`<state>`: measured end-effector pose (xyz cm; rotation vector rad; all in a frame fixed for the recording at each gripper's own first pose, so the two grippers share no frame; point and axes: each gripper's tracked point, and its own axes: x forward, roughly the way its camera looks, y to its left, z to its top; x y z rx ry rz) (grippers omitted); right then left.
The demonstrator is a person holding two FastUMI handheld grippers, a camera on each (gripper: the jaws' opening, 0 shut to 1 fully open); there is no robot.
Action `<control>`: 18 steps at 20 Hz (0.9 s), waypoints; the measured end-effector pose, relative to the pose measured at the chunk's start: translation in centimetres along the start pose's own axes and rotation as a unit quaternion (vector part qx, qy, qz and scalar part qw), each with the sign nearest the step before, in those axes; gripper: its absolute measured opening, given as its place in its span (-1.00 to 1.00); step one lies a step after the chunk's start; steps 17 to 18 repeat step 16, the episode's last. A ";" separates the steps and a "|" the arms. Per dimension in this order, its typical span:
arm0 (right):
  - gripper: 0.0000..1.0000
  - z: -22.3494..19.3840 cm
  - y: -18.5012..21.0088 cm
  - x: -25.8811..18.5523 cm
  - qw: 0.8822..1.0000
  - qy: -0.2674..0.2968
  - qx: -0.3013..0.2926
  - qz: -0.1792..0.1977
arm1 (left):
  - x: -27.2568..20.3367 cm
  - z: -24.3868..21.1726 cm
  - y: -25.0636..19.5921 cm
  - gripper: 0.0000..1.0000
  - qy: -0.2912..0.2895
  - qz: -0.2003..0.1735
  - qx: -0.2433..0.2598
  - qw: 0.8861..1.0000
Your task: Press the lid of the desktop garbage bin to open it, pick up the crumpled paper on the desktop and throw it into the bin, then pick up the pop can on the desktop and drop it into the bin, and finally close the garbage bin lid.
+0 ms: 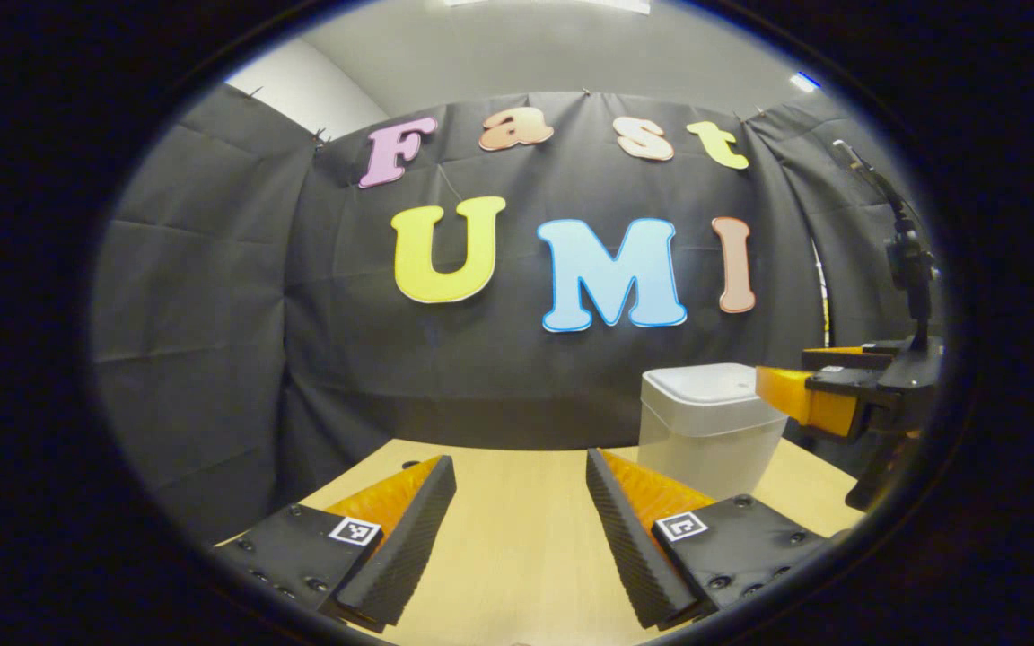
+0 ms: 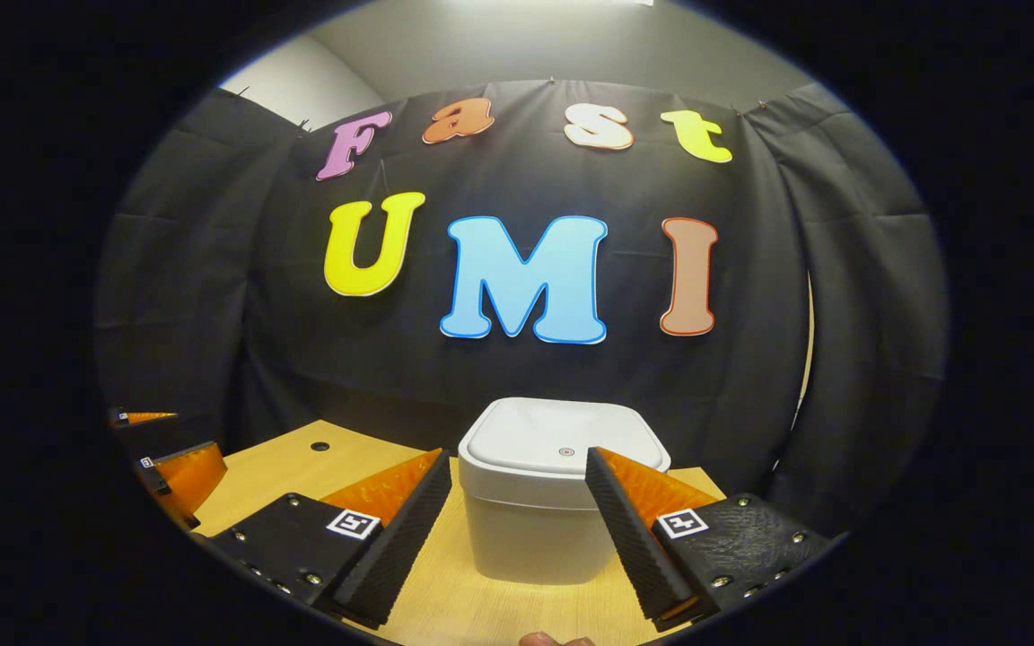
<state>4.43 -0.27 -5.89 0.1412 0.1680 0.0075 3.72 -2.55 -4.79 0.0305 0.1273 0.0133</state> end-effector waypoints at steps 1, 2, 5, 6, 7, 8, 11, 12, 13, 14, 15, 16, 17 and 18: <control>0.93 0.2 0.3 -0.5 1.000 -0.005 -0.003 0.001 | -0.1 0.2 0.1 0.93 -0.003 -0.004 0.000 1.000; 0.93 0.1 0.6 -1.0 1.000 -0.008 -0.001 -0.003 | -0.1 0.3 0.2 0.93 -0.007 -0.008 0.000 1.000; 0.93 -0.8 1.9 -2.6 1.000 -0.004 0.012 -0.007 | -0.1 0.4 1.0 0.92 -0.009 -0.016 0.006 1.000; 0.93 -1.0 2.4 -3.2 1.000 -0.001 0.014 -0.007 | -0.3 0.6 1.3 0.93 -0.014 -0.019 0.008 1.000; 0.93 -1.0 2.8 -3.7 1.000 -0.001 0.012 -0.006 | -0.5 0.5 1.5 0.93 -0.017 -0.021 0.009 1.000; 0.93 -1.8 3.0 -4.2 1.000 0.000 0.008 -0.008 | -0.6 0.3 1.7 0.93 -0.016 -0.025 0.011 0.999; 0.92 -1.4 3.2 -5.3 1.000 -0.008 0.004 -0.018 | -0.4 0.2 1.7 0.92 -0.020 -0.042 0.014 0.999; 0.92 -1.2 3.1 -5.7 1.000 -0.009 0.001 -0.026 | -0.3 0.2 1.7 0.92 -0.022 -0.050 0.011 0.998; 0.92 -1.2 2.9 -5.9 0.999 -0.007 -0.003 -0.034 | -0.5 0.1 1.6 0.93 -0.022 -0.057 0.009 0.998; 0.92 -1.1 2.9 -6.1 0.999 -0.007 -0.006 -0.039 | -0.6 0.2 1.7 0.93 -0.025 -0.060 0.007 0.998; 0.92 -0.9 2.8 -6.3 0.999 -0.009 -0.009 -0.044 | -0.7 0.4 1.8 0.93 -0.028 -0.064 0.004 0.998; 0.92 -0.6 2.9 -6.4 0.999 -0.012 -0.011 -0.046 | -0.7 0.9 1.8 0.93 -0.032 -0.068 0.003 0.997; 0.92 -0.6 2.9 -6.4 0.999 -0.012 -0.011 -0.046 | -0.7 0.9 1.8 0.93 -0.032 -0.068 0.003 0.997; 0.92 -0.6 2.9 -6.4 0.999 -0.012 -0.011 -0.046 | -0.7 0.9 1.8 0.93 -0.032 -0.068 0.003 0.997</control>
